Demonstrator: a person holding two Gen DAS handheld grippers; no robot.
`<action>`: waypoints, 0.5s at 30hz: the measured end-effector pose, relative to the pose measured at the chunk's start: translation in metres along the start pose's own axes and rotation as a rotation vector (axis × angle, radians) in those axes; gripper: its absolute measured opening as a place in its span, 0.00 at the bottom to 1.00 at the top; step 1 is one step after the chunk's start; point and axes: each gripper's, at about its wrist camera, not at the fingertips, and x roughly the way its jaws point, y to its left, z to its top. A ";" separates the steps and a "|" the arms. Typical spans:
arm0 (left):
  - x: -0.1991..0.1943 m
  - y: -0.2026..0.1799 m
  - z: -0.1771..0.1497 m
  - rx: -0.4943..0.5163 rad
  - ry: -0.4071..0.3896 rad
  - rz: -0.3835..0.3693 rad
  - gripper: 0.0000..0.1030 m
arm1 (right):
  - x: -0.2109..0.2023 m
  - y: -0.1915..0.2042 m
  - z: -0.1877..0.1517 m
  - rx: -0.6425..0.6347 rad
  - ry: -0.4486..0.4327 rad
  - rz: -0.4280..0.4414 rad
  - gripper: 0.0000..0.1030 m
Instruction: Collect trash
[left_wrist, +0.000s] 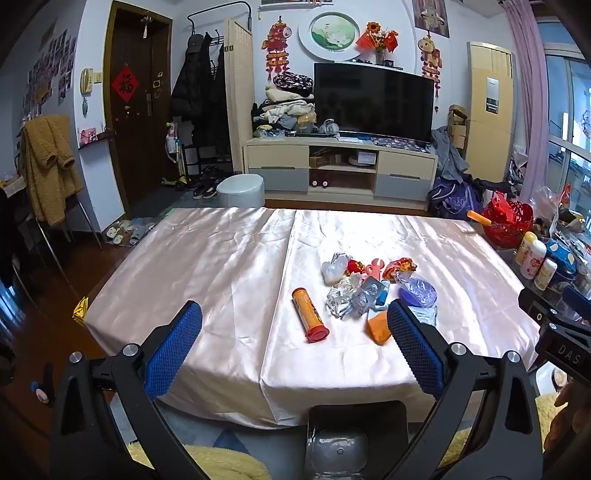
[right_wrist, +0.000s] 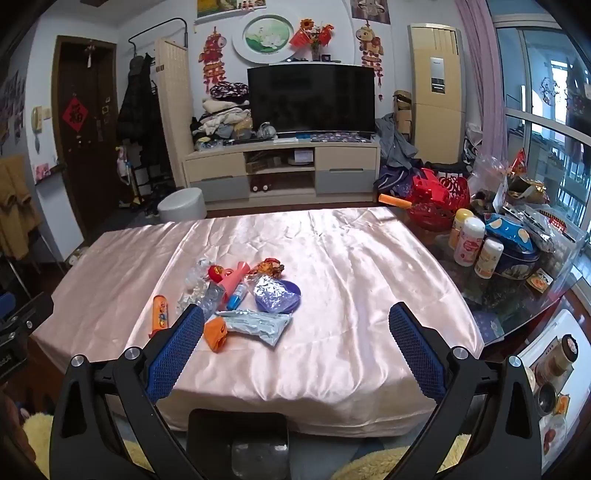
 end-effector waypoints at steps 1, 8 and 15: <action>0.000 0.000 0.000 0.001 -0.001 0.002 0.92 | 0.000 -0.001 0.000 0.004 -0.001 -0.002 0.97; -0.002 -0.009 0.002 0.005 -0.005 0.003 0.92 | -0.004 -0.004 0.002 0.026 0.000 -0.013 0.97; 0.000 -0.012 0.002 0.003 -0.008 -0.003 0.92 | -0.012 -0.009 0.001 0.026 -0.021 0.000 0.97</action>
